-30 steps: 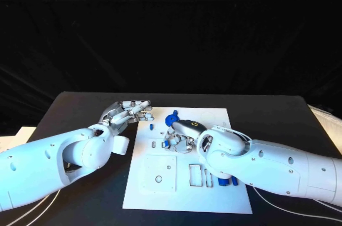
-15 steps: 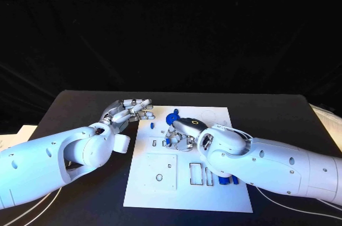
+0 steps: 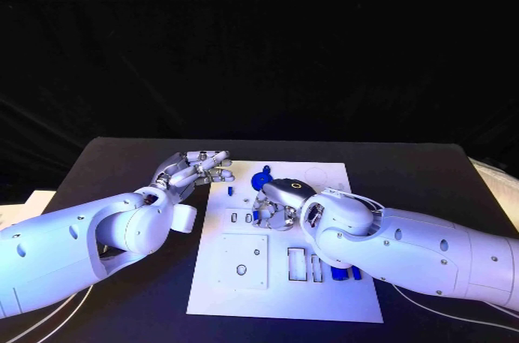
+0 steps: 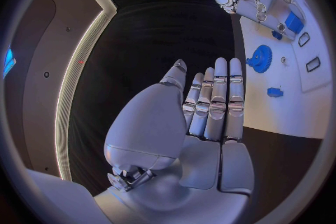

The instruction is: Assemble the parts on the task board

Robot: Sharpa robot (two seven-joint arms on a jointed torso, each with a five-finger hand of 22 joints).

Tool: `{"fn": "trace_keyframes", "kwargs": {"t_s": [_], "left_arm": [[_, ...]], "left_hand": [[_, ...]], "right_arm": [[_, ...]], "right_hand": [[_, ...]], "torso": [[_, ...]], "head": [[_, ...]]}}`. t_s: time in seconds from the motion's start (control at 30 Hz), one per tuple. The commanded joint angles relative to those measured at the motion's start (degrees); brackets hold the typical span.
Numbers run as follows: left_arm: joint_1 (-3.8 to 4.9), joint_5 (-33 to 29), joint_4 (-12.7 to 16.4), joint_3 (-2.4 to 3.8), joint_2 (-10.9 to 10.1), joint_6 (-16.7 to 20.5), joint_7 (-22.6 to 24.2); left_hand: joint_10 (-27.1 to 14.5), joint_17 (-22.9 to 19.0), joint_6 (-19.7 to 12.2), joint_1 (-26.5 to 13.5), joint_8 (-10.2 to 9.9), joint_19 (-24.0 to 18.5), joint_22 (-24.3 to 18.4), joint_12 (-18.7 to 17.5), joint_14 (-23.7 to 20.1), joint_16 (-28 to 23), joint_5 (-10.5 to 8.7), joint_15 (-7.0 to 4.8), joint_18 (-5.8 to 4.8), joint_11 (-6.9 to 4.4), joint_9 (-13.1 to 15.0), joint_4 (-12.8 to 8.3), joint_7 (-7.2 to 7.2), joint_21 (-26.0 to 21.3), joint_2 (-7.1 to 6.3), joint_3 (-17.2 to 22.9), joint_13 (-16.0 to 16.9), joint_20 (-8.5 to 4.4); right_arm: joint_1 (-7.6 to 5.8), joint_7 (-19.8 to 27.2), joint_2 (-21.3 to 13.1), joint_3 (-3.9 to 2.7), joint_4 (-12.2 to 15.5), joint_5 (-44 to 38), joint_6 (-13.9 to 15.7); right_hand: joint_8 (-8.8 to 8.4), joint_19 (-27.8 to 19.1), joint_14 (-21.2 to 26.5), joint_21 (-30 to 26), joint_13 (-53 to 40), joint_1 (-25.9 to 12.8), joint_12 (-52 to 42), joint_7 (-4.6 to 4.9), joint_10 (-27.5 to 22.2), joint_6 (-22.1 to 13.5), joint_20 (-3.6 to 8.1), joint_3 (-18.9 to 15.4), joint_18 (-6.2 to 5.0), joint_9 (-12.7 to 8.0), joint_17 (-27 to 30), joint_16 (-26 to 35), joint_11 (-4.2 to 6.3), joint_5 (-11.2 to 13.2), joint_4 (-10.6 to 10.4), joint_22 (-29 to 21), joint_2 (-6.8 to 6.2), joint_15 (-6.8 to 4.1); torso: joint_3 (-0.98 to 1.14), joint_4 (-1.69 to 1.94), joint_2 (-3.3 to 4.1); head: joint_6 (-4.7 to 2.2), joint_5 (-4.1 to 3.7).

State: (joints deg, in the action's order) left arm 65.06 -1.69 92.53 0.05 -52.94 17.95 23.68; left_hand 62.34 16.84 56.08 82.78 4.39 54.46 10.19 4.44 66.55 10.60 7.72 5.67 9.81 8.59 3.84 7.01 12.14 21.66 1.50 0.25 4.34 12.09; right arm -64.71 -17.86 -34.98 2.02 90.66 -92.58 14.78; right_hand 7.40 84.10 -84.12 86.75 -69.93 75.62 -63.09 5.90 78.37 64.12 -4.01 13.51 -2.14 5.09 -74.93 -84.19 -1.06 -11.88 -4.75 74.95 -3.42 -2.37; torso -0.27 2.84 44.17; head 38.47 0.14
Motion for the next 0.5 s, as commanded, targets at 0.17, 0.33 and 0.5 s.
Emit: {"fn": "trace_keyframes", "kwargs": {"t_s": [0.17, 0.33, 0.5], "left_arm": [[0.01, -0.1, 0.1, 0.03, 0.1, -1.0, 0.6], [0.01, -0.1, 0.1, 0.03, 0.1, -1.1, 0.6], [0.01, -0.1, 0.1, 0.03, 0.1, -1.1, 0.5]], "left_hand": [[0.2, 0.1, 0.1, 0.3, -0.3, 0.4, 0.1, -0.3, -0.2, -0.4, 0.0, 0.11, 0.59, 0.34, 0.0, -0.4, 0.16, 0.3, 0.19, 0.1, -0.1, -0.12], [0.2, 0.1, 0.1, 0.3, -0.3, 0.4, 0.1, -0.3, -0.2, -0.4, 0.0, 0.11, 0.59, 0.34, 0.0, -0.4, 0.16, 0.3, 0.19, 0.1, -0.1, -0.12], [0.2, 0.1, 0.1, 0.3, -0.3, 0.4, 0.1, -0.3, -0.2, -0.4, 0.0, 0.11, 0.59, 0.34, 0.0, -0.4, 0.16, 0.3, 0.19, 0.1, -0.1, -0.12]], "right_arm": [[0.39, -1.4, -0.2, 0.35, -0.2, -1.1, -4.8], [0.39, -1.6, -0.2, 0.36, -0.2, -1.3, -4.4], [0.39, -2.1, -0.2, 0.36, -0.4, -1.6, -3.4]], "right_hand": [[-0.52, 0.0, -3.8, -0.3, 0.2, -1.0, 0.5, 0.12, -0.5, 0.1, 0.18, -0.8, 0.14, -0.1, -5.2, 0.4, -0.19, -0.5, -0.3, 6.8, -0.84, -0.25], [-1.01, -0.1, -3.8, -0.4, 1.1, -2.8, 1.9, 0.43, -1.3, -0.6, 0.03, -2.6, 0.11, -0.3, -5.0, 0.6, -0.47, -3.3, -1.1, 6.7, -2.64, -0.04], [-1.7, -0.3, -3.7, -0.6, 2.3, -3.4, 3.6, 0.8, -2.2, -1.8, -0.14, -3.7, 0.03, -0.6, -4.9, 0.8, -0.78, -3.5, -1.5, 6.3, -3.47, 0.19]], "torso": [[-0.01, 0.0, -0.01], [-0.02, -0.01, 0.01], [0.0, 0.02, 0.01]], "head": [[0.11, -0.02], [0.05, -0.06], [0.06, -0.08]]}}
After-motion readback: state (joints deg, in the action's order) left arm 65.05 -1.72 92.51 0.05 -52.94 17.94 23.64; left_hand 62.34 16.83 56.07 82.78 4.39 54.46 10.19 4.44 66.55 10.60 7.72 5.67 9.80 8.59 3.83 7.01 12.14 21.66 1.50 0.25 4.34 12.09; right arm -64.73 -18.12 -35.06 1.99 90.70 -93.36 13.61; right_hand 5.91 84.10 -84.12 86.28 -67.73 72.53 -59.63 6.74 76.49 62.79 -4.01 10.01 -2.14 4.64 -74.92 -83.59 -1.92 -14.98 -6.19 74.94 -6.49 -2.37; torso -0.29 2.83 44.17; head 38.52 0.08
